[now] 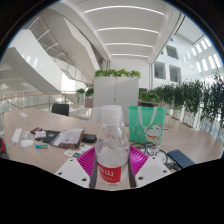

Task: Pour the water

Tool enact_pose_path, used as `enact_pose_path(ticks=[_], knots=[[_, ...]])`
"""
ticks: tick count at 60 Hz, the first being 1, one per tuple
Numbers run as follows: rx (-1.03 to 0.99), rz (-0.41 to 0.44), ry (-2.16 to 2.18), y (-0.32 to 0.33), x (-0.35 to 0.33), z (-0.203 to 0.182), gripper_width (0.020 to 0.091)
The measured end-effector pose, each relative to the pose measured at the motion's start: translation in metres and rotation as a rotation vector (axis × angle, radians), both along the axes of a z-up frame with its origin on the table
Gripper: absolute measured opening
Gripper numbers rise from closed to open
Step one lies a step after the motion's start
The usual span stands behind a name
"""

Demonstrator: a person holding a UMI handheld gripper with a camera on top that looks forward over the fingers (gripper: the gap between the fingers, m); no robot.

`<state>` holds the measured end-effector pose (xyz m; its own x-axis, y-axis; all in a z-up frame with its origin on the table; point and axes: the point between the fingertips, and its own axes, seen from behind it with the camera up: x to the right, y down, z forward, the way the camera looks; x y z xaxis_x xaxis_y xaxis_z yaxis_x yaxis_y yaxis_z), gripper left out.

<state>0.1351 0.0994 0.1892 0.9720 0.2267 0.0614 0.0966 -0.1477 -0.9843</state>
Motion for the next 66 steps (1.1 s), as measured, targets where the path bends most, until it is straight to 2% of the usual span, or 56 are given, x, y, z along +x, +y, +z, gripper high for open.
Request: enact_pose_path(ticks=[3,4,10,17,29,34,38,42,44,54,66], knots=[[-0.02,0.002,0.017,-0.009,0.008,-0.021,0.0456],[-0.031,0.001,0.031,-0.014,0.014,-0.044,0.0456],[-0.115,0.039,0.067,-0.021,0.02,-0.101,0.0458],[-0.166,0.06,0.071,-0.02,0.025,-0.13,0.0464],[-0.148,0.097,0.055,-0.022,0.024,-0.128,0.0469],[-0.158,0.093,0.054,-0.021,0.025,-0.126,0.0511],[-0.208,0.069,0.037,-0.028,0.032,-0.134,0.0595],[-0.245,0.057,0.021,-0.04,0.035,-0.135,0.079],[-0.251,0.049,0.024,-0.051,0.036,-0.131,0.0852],[-0.285,-0.037,0.002,-0.127,0.047,-0.103,0.0839],[-0.294,-0.16,-0.002,-0.223,0.041,-0.04,0.0849]])
